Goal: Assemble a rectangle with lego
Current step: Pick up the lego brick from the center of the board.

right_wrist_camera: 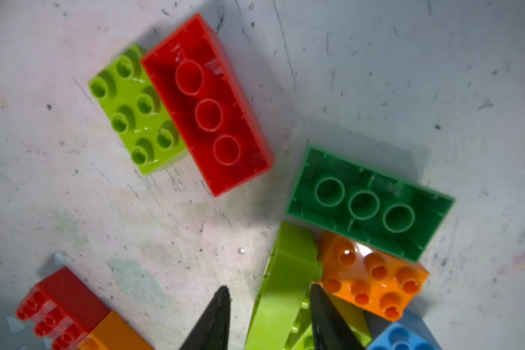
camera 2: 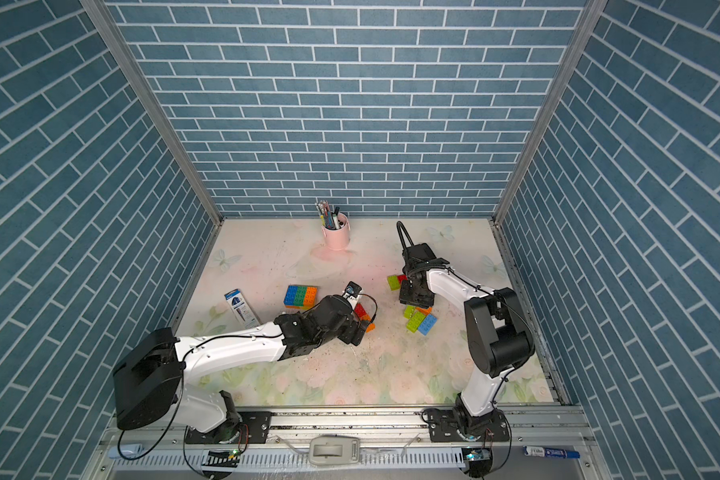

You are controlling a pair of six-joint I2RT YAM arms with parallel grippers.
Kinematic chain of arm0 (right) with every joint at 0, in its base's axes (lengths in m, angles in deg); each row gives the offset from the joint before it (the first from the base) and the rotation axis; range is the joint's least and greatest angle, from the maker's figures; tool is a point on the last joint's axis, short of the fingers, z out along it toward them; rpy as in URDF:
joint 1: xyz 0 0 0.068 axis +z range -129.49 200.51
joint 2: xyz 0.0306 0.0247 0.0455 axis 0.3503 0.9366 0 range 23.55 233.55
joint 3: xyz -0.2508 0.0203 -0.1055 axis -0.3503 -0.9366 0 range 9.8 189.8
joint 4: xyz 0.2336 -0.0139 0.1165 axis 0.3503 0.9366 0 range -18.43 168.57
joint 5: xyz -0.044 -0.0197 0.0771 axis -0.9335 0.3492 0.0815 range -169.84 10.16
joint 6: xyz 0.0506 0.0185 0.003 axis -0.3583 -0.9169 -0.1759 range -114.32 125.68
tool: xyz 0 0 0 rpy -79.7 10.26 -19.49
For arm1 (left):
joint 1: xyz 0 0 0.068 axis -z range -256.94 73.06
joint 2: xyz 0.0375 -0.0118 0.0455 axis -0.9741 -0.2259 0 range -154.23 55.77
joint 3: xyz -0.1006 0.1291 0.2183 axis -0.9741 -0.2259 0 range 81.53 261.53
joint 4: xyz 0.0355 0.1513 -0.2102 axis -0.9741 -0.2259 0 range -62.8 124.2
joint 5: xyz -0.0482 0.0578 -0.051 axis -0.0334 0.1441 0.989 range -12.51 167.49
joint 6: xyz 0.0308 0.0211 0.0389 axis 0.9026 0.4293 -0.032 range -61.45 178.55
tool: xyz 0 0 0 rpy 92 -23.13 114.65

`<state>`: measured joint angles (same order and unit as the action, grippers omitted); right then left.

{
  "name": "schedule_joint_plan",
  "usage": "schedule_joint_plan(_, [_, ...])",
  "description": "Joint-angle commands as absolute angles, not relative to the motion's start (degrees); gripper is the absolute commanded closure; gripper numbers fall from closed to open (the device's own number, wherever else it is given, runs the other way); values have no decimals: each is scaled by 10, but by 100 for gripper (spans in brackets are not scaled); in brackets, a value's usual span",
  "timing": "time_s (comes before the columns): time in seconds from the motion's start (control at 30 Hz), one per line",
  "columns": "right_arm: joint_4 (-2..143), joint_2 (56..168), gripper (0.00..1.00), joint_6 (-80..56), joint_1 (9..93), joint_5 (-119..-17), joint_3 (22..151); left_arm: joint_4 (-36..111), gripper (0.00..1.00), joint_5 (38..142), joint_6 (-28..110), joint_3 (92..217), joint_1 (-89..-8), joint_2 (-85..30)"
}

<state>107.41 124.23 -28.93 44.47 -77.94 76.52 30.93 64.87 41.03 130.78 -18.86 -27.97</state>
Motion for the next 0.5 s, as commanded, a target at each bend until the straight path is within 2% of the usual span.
schedule_joint_plan(0.0, [1087,1260,58,-325,452,-798,784,310,7,639,412,1292,-193,-265])
schedule_joint_plan(0.27, [1104,1290,70,-326,465,-819,807,310,7,628,412,1262,-206,-228])
schedule_joint_plan(0.47, [1123,1278,65,-324,477,-850,814,311,7,622,411,1233,-225,-189])
